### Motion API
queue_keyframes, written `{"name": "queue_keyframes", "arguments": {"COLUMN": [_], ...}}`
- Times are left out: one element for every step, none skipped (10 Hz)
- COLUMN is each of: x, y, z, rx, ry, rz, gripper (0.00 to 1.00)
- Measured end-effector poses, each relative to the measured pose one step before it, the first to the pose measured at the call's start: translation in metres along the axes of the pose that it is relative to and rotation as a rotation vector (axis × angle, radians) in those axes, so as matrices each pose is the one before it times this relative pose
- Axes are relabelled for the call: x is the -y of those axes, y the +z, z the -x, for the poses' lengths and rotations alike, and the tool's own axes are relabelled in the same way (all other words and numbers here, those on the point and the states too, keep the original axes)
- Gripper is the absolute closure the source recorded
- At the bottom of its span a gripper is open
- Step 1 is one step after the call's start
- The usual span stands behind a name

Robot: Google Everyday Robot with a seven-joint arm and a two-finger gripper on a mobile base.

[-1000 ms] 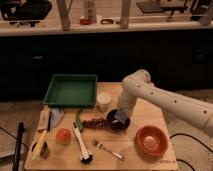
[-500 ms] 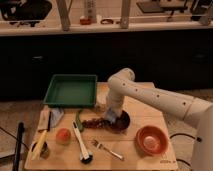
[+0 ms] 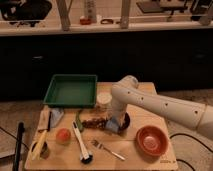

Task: Wipe purple bowl with sponge

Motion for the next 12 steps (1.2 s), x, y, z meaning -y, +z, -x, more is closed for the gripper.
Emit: {"name": "queue_keyframes", "arguments": {"x": [-0.01969, -0.00889, -0.00628, -0.00185, 0.00313, 0.00759, 0.00757, 0.01348, 0.01143, 0.01229, 0.01409, 0.00933], "y": [-0.00752, -0.00409, -0.00387, -0.00370, -0.00088, -0.00074, 0.00026, 0.00171, 0.00251, 0.00277, 0.00503, 0.00415], "z": [-0.00392, -0.00427, -0.00476, -0.00937, -0.00764, -0.01271, -0.01129, -0.00894, -0.00122, 0.00335, 0.00892, 0.00803], "rx": [-0.00721, -0.00857, -0.01144, -0.01948, -0.00868, -0.01211, -0.00775, -0.00459, 0.00073, 0.00253, 0.01039, 0.01233], "ry": [0.02295, 0.01683, 0.01591, 0.02386, 0.01002, 0.00944, 0.00233, -0.00528, -0.01091, -0.01941, -0.02903, -0.02877], "rz": [-0.00029, 0.00038, 0.00052, 0.00030, -0.00125, -0.00290, 0.00350, -0.00221, 0.00106, 0.00192, 0.00464, 0.00585], "gripper": [1.00, 1.00, 1.00, 1.00, 1.00, 1.00, 1.00, 1.00, 1.00, 1.00, 1.00, 1.00]}}
